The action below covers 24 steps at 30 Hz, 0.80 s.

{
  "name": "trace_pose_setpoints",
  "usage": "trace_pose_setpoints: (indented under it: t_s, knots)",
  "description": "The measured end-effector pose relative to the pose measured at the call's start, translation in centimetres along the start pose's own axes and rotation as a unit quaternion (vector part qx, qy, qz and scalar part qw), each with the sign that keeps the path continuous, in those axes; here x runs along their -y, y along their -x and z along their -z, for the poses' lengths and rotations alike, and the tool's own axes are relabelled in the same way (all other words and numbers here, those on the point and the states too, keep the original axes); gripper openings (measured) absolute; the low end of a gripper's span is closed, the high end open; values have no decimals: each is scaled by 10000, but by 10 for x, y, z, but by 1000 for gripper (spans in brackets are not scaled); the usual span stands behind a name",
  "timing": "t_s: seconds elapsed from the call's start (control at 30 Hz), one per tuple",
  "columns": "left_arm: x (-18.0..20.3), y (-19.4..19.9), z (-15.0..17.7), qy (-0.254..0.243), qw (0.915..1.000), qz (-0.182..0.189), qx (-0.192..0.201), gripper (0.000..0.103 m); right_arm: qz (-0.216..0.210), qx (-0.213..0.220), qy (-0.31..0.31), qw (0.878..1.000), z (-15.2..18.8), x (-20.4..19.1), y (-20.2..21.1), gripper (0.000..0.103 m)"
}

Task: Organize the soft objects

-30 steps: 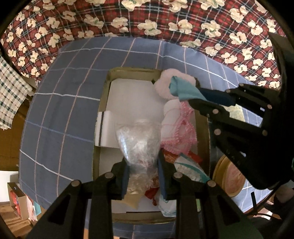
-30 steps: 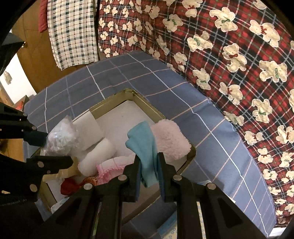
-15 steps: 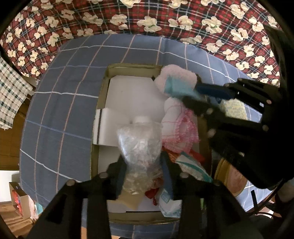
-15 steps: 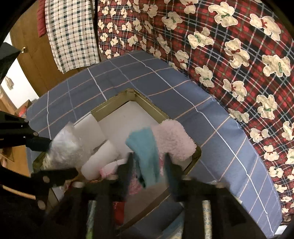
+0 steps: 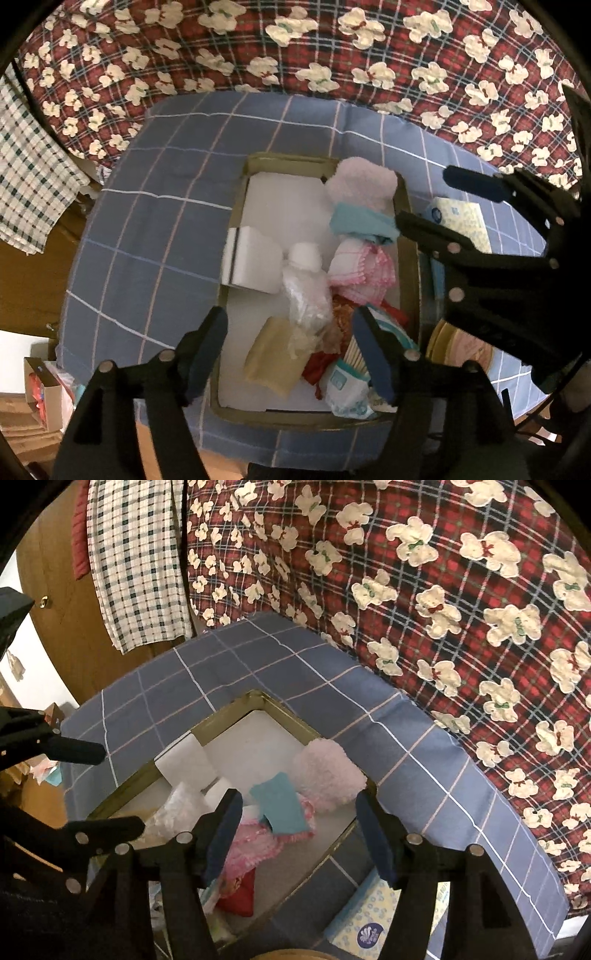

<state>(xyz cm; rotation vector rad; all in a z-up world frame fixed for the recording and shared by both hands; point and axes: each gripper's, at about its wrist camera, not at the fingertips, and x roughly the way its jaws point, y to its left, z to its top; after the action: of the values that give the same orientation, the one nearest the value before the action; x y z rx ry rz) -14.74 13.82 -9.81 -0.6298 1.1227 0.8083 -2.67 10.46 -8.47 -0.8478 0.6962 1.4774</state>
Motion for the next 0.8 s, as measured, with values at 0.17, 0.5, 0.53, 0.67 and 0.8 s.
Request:
trace_pose_setpoints:
  t_s: [0.17,0.5,0.53,0.67,0.8]
  knots:
    - [-2,9,5,88,9999,-85,71,73,41,60,-12,10000,4,-1,12,66]
    - [3,24,11,162,9994,-149,248,75,129,204,-132,9996,14,7,34,67]
    - [4,25,11,160,9994,-154,259,75,142,217,-139,9996,15,8,36,67]
    - [9,29,12,163,9992,-177,311,75,157,257,-164,9994,20,12,41,67]
    - [13,31,15,154,9992,-187,318,75,162,280,-195,9993,25,13,46,67]
